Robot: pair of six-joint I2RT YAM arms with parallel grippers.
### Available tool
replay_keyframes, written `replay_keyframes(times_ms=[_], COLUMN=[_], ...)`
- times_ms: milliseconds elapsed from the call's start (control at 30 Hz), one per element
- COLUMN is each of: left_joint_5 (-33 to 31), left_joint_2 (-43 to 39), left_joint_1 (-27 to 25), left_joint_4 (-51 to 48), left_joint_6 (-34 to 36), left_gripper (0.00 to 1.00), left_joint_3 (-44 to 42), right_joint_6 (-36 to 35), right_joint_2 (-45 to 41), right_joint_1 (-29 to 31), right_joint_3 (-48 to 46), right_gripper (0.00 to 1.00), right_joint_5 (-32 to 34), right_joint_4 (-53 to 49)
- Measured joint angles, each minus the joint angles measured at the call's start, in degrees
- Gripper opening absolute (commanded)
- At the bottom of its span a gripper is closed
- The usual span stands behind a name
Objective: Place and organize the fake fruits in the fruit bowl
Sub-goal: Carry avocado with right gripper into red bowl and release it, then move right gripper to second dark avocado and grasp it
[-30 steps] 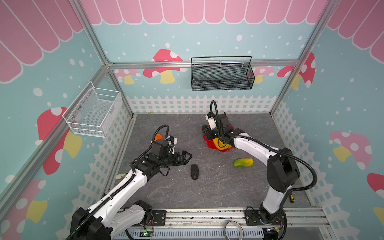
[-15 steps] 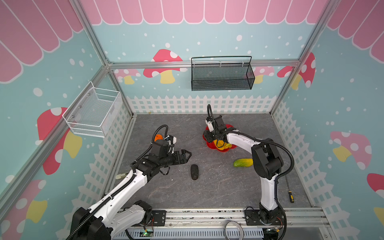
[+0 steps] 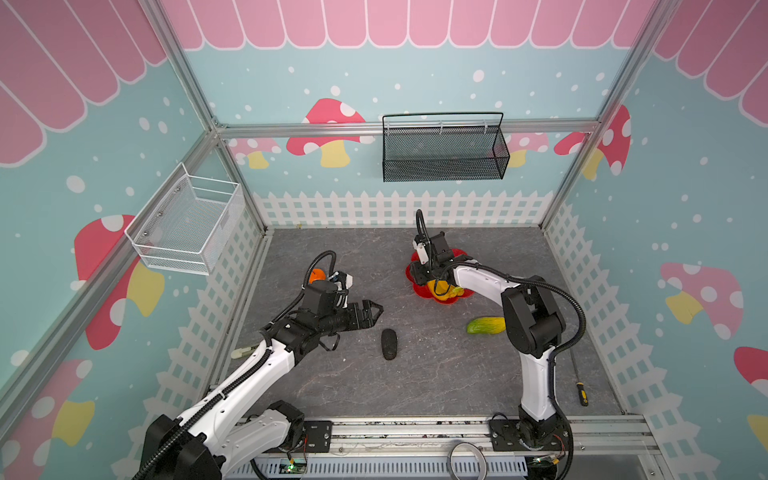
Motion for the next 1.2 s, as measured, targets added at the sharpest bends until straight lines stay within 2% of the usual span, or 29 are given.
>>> replay_keyframes(times_ms=[133,367,533,633,767,967,1200], left_joint_5=[0.02,0.20,0.44,0.11,1.07,3.37,3.34], left_joint_2=[-0.28,-2.58,-4.68,-6.75,-9.14,-10.91,-14.43], left_joint_1=[0.00,0.00,0.00,0.04,0.04,0.04,0.04], left_joint_4=[0.00,-0.15,-3.98,-8.44,-14.08,-17.46,-18.93], left_joint_6=[-0.20,-0.28,-0.39,-0.39,-0.61,-1.29,-1.88], left_gripper=[0.99,0.99,0.99,0.99,0.99,0.99,0.99], left_joint_3=[-0.26,-0.37,-0.37,-0.35,-0.35,-1.03,-2.86], right_joint_6=[-0.46,-1.68,-1.99,-0.79,3.10,9.57,13.64], right_joint_2=[0.00,-1.73,-9.73,-16.57,-23.69,-24.02,-23.19], right_joint_1=[-0.11,-0.09,1.01,3.65,10.25,18.05,21.33], right_joint_3=[-0.42,-2.19,-7.61,-12.39,-21.18,-29.07,-30.36], right_gripper=[0.73,0.77,0.81,0.84,0.86,0.85,0.85], right_joint_5=[0.57,1.11,0.59,-2.19,-5.77,-7.96,-7.43], right_joint_4=[0.04,1.09,1.25,2.12,3.67,3.15,4.24])
